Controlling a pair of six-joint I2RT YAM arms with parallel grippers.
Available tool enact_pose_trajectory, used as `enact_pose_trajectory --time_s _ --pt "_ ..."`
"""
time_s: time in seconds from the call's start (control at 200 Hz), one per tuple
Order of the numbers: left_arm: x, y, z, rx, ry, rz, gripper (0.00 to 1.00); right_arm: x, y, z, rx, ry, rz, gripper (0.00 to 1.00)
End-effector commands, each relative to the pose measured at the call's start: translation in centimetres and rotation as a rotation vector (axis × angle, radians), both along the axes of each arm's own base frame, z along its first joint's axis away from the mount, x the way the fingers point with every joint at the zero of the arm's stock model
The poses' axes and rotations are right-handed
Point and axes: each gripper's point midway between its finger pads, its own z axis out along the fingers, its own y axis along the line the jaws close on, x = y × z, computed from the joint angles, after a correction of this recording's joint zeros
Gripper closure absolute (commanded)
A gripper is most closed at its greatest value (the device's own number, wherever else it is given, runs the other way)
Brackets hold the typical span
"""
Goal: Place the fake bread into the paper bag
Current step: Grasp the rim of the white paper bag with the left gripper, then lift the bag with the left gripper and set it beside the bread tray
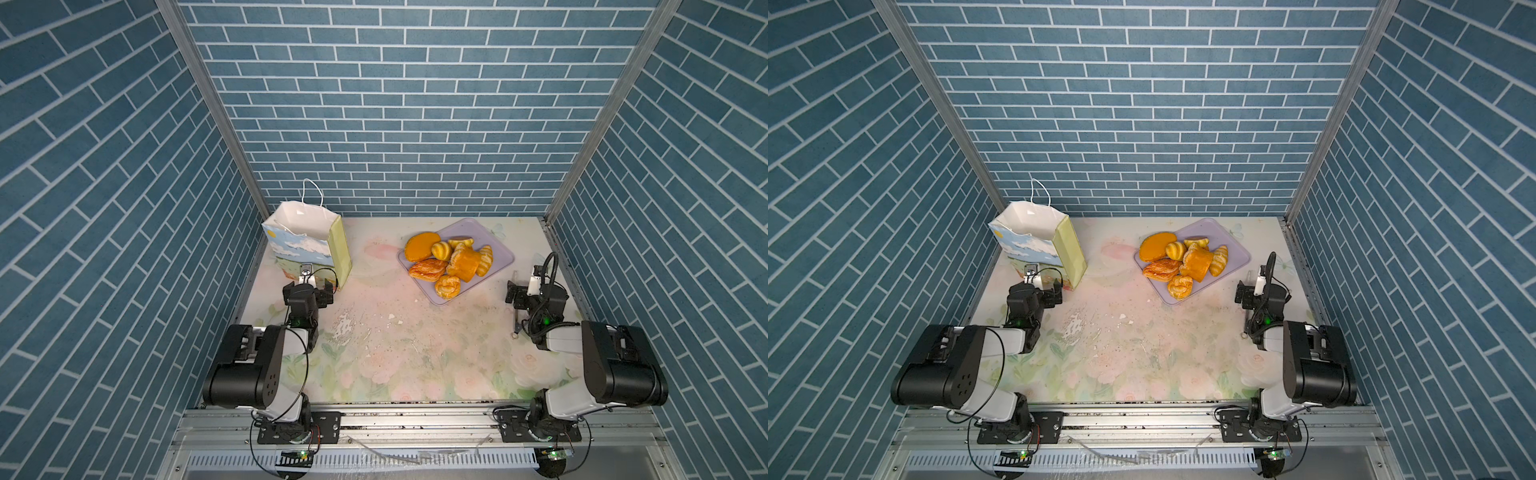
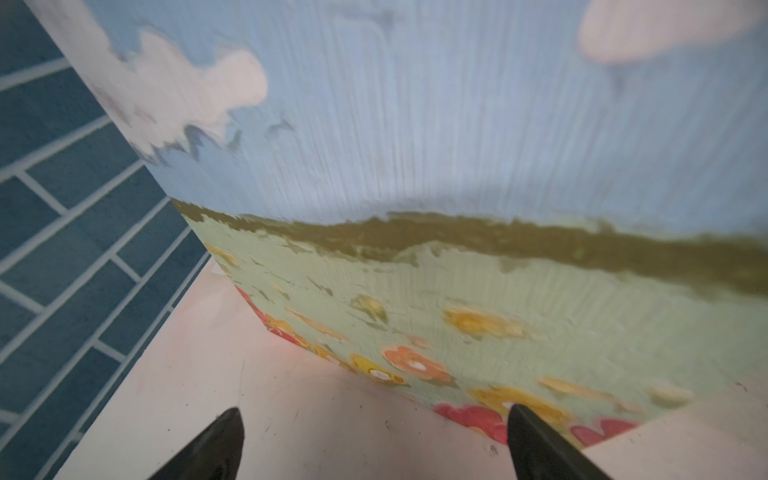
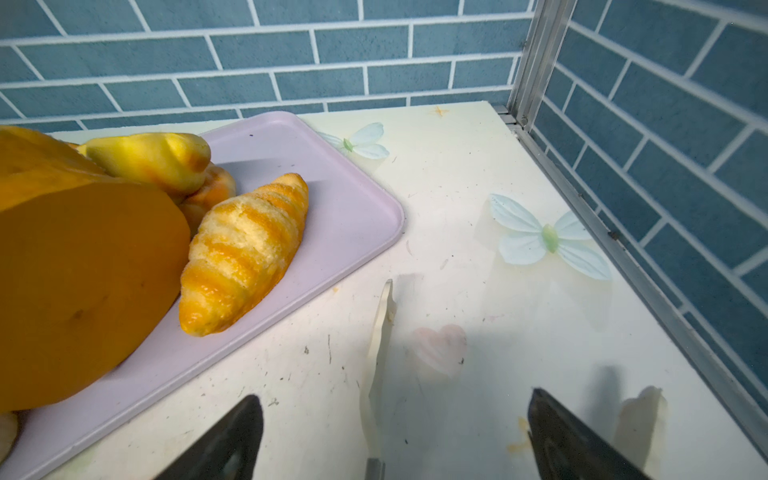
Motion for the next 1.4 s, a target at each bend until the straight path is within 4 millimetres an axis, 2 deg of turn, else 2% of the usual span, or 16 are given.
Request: enact_pose_trajectory --time_s 0.0,0.145,0.16,0.175,0.315,0.345,0.365,0.4,0.49,0.645,0.845,0.975,1.135,1.245,1.395 --pt "-0.7 0.0 3.0 0.002 -0.048 -0.002 0.01 -0.5 -0.1 2.9 -0.015 -0.059 -0.009 0.02" --pt "-2.2 -0.5 7.4 -0.045 -0.029 -0.019 0.00 -0.7 0.3 7.0 -0.005 -0.060 -0.009 0.05" --pt "-2.3 -0.5 7.9 -0.051 -0.023 -0.020 0.00 -0.9 0.4 6.9 -0.001 -0.041 -0.005 0.06" --pt "-2.5 -0.6 8.3 -0.060 -0.016 -0.022 0.00 -0.8 0.5 7.9 0.004 -0.056 -0.008 0.06" --pt "-4.2 -1.5 12.8 -0.134 0.018 -0.050 0.00 -1.2 1.5 12.0 0.075 -0.026 -0.008 0.10" --pt "-4.5 -1.8 13.4 -0.153 0.026 -0.066 0.00 -1.2 2.1 12.9 0.088 -0.016 0.010 0.11" --pt "-4.6 -2.1 14.8 -0.165 0.007 -0.081 0.01 -1.2 2.6 13.4 0.092 -0.009 0.025 0.12" --pt "-4.8 -2.4 16.0 -0.191 0.001 -0.093 0.01 -1.1 3.5 14.4 0.091 0.003 0.053 0.12" --pt "-5.2 -2.7 19.1 -0.276 -0.010 -0.073 0.02 -0.9 6.2 16.0 0.082 0.050 0.143 0.12" --pt "-5.2 -2.9 23.1 -0.404 0.100 -0.006 0.03 -0.4 10.1 16.9 0.065 0.162 0.252 0.16" --pt "-4.4 -1.4 25.0 -0.451 0.201 0.152 0.04 -0.2 15.3 16.7 0.085 0.270 0.401 0.19" --pt "-3.3 -0.9 24.4 -0.464 0.240 0.201 0.07 -0.5 17.7 15.9 0.089 0.319 0.474 0.20" --pt "-1.6 0.6 22.7 -0.497 0.302 0.258 0.13 -0.8 19.1 14.7 0.095 0.366 0.509 0.23" --pt "-0.1 1.0 23.3 -0.507 0.271 0.257 0.19 -0.9 19.4 14.2 0.092 0.380 0.510 0.25" --pt "2.1 0.6 23.5 -0.529 0.277 0.222 0.33 -1.0 19.6 13.7 0.091 0.396 0.506 0.28"
